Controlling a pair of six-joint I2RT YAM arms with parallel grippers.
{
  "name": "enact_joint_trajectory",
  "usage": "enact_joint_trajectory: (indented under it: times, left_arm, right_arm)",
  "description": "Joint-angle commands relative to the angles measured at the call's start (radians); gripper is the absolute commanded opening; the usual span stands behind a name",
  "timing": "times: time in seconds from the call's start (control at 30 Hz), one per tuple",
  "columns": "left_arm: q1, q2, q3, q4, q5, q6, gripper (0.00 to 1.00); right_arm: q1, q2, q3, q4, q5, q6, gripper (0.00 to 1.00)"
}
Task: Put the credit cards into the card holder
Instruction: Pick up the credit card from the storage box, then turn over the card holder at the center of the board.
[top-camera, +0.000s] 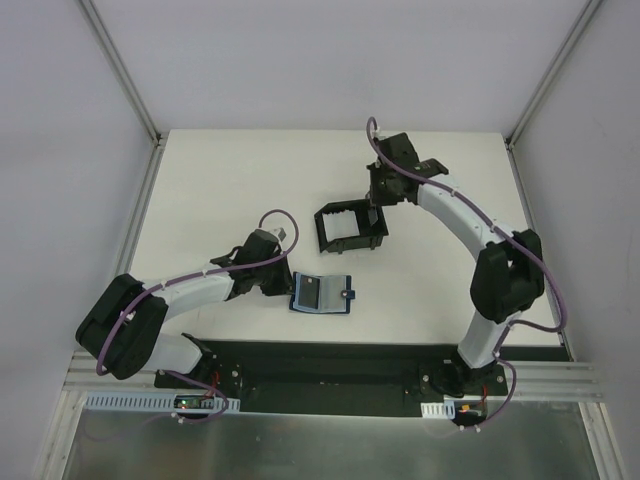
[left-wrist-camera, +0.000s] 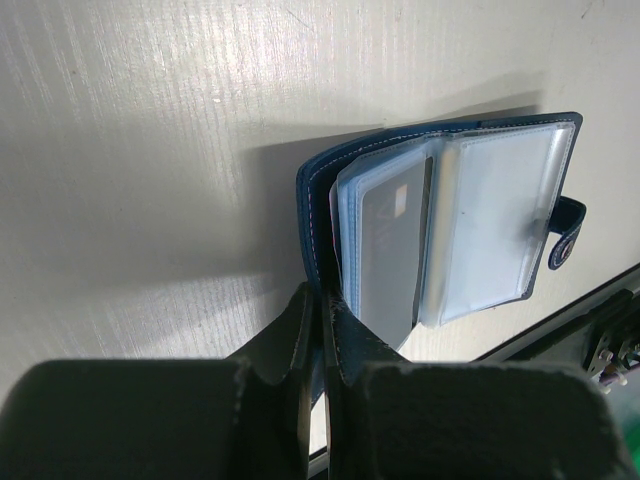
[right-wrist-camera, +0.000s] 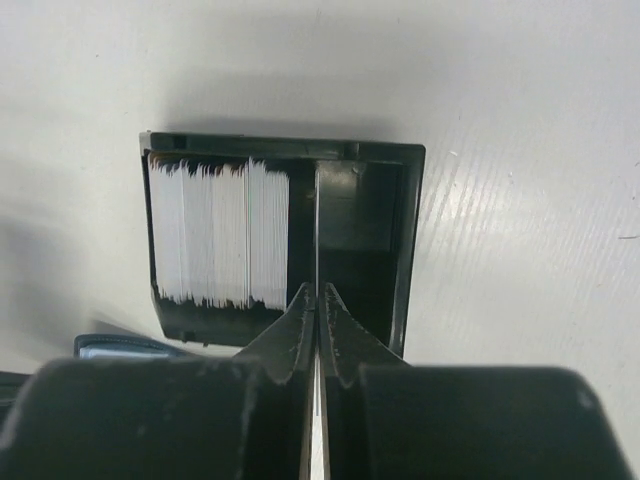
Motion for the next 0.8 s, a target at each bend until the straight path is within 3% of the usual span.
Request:
enact_joint_trajectory:
  times: [0.0, 0.23, 0.4, 0.53, 0.77]
  left_arm:
    - [-0.003, -0.021, 0.009, -0.008, 0.01, 0.028, 0.0]
    - [-0.003, -0.047, 0.003, -0.008, 0.002, 0.022, 0.0]
    - [-0.003, -0.08, -0.011, -0.008, 0.008, 0.018, 0.0]
    - [-0.005, -0.103, -0.026, -0.008, 0.01, 0.012, 0.0]
    - [-0.005, -0.143, -0.042, -0.001, 0.018, 0.019, 0.0]
  right_arm:
    - [0.008, -0.135, -0.055, -0.013, -0.007, -0.012, 0.0]
    - [0.085, -0.344, -0.287, 0.097, -0.099, 0.155, 0.0]
    - [0.253, -0.456, -0.548, 0.387, -0.083, 0.406, 0.0]
    - [0.391, -0.443, -0.632, 0.528, 0.063, 0.555, 0.0]
    - [0.48, -0.32, -0.622, 0.697, 0.082, 0.625, 0.0]
